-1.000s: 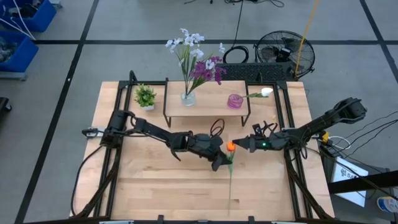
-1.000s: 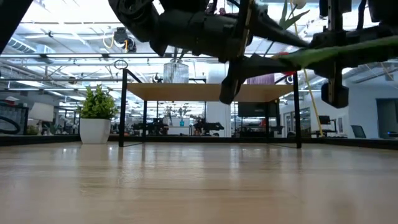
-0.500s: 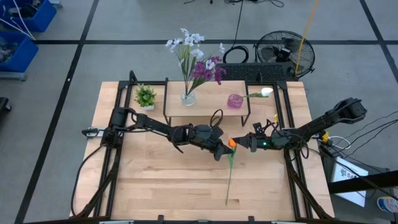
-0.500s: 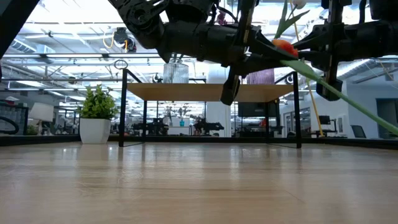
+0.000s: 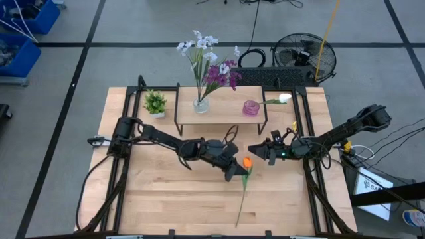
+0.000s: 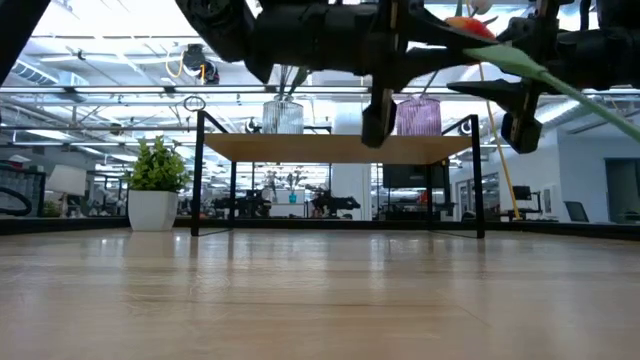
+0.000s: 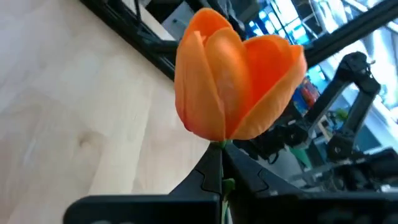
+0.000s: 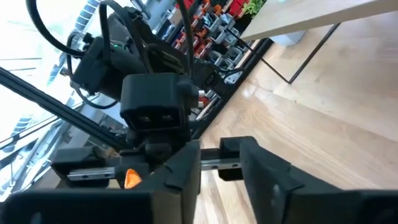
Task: Pick and place flowers into a vace then onto a shelf
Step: Put the orange flower into the violet vase, then return to Home Position
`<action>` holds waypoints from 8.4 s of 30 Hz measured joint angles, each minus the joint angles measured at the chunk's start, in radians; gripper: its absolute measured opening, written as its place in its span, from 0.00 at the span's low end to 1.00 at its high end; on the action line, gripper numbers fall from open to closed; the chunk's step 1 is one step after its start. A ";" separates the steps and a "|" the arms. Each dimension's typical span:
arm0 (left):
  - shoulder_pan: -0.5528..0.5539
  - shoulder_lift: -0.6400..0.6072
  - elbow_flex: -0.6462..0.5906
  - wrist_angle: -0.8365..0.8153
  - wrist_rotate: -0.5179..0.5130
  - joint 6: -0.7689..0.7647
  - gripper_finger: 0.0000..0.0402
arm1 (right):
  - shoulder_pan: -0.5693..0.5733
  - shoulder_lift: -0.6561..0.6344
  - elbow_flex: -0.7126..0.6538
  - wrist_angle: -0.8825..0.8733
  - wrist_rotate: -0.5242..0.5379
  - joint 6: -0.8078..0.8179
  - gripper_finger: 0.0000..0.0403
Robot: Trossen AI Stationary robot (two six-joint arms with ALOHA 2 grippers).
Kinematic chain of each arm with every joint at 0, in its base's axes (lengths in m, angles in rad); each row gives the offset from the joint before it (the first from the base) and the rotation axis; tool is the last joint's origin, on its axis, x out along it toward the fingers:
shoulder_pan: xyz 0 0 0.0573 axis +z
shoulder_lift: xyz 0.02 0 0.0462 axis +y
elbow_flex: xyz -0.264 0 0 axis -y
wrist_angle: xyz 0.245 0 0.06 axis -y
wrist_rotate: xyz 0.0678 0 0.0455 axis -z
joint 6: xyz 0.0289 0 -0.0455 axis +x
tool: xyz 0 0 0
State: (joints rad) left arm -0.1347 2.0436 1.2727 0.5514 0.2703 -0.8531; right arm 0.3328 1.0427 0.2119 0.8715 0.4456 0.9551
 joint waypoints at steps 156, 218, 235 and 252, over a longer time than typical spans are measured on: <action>0.073 -1.347 0.176 -1.411 -0.489 0.774 0.48 | 0.000 -0.650 0.500 -0.988 -0.157 -0.641 0.35; 0.073 -2.029 -1.257 -0.249 -0.148 0.845 0.48 | 0.000 -1.036 -0.192 -0.435 -0.107 -0.784 0.32; 0.073 -2.029 -1.257 -0.249 -0.148 0.848 0.48 | 0.000 -1.036 -0.193 -0.435 -0.107 -0.784 0.32; 0.073 -2.029 -1.257 -0.248 -0.148 0.845 0.48 | 0.000 -1.035 -0.193 -0.476 -0.107 -0.952 0.32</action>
State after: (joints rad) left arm -0.0614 0.0147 0.0158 0.3031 0.1219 -0.0078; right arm 0.3332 0.0074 0.0185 0.3951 0.3382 0.0027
